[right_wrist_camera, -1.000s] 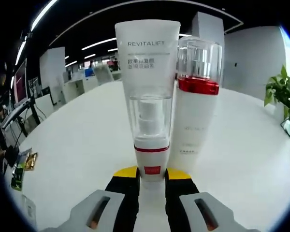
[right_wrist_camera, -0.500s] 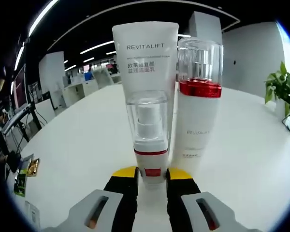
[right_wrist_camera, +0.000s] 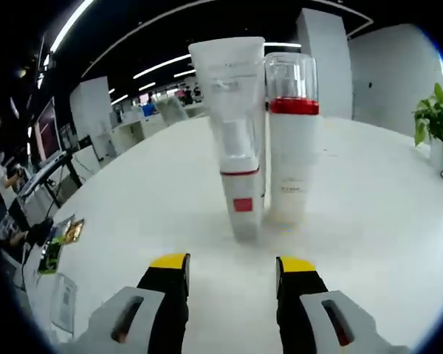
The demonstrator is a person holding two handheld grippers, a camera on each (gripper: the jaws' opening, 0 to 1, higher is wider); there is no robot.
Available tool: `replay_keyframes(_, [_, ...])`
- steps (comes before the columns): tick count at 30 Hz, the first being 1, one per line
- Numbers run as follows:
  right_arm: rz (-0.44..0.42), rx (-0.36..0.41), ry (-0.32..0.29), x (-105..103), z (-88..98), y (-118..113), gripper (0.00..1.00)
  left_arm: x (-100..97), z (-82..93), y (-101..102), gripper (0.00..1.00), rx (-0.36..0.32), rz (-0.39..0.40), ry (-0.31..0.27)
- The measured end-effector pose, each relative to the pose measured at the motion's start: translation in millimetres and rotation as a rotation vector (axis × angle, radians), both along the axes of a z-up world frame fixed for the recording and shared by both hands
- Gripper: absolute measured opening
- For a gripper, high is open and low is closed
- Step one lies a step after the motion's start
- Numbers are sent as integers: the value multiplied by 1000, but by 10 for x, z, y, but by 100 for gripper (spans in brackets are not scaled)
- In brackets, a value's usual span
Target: Arrange the skincare products in the storage area until every visible bottle or jar stands upright without overlapping.
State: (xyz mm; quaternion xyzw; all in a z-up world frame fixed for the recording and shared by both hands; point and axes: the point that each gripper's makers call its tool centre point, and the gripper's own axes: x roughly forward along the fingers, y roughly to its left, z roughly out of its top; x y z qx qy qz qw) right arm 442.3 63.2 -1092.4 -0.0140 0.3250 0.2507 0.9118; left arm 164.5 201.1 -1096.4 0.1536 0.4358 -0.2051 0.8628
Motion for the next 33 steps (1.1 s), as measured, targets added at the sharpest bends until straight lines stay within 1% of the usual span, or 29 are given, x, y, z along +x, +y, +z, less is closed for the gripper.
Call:
replay_keyframes(1, [32,-5,-4,-63,6,30,51,2,-2,1,55,0,0,-1])
replay_keyframes(2, [87,-7,-11,-233,19,92,51,2,-3,1,55,0,1,-1])
replay_keyframes(3, [108,7,1,-354,16,135,52,0,0,-1,55,0,0,-1])
replay_keyframes(4, [148,33,38,-465,-28,202,52,-1,-1,-2,55,0,-1,0])
replay_keyframes(5, [175,37,67,-585,-54,253,53,-3,-4,-3,55,0,-1,1])
replay_keyframes(6, [255,15,17,-661,-34,346,54,-2,-2,-1,55,2,-2,0])
replay_keyframes(7, [279,-2,47,-771,-63,379,54,0,1,-1,55,2,-1,-3])
replay_keyframes(8, [306,-38,68,-881,-89,405,53,2,4,-1,55,2,0,-4])
replay_keyframes(9, [323,-42,73,-940,-80,450,52,4,4,0,55,2,1,-5])
replay_keyframes(10, [377,-17,57,-1039,-39,593,53,4,5,1,56,3,1,-6])
replay_keyframes(12, [422,-23,36,-1114,21,700,54,8,15,3,55,7,-2,-13])
replay_keyframes(13, [449,-3,31,-1169,70,798,55,8,16,6,55,9,-2,-14])
replay_keyframes(14, [464,20,49,-1232,92,869,57,8,17,13,55,11,1,-15])
replay_keyframes(15, [487,42,66,-1310,109,959,59,9,19,20,53,13,3,-16])
replay_keyframes(16, [494,37,68,-1342,107,991,61,29,60,48,49,21,7,-37])
replay_keyframes(18, [494,31,68,-1396,91,1048,61,37,83,67,44,21,18,-46])
replay_keyframes(21, [497,46,86,-1504,93,1127,61,31,106,78,46,39,3,-75])
replay_keyframes(23, [527,40,75,-1564,100,1177,61,49,119,88,45,37,14,-80])
replay_keyframes(25, [538,30,82,-1601,77,1183,61,43,110,94,45,37,16,-75])
replay_keyframes(27, [541,25,86,-1624,66,1166,61,11,68,98,43,47,8,-52])
replay_keyframes(31, [550,15,82,-1662,107,1106,61,24,104,102,43,41,20,-67])
replay_keyframes(33, [550,16,84,-1656,136,1077,62,17,94,103,42,41,16,-63])
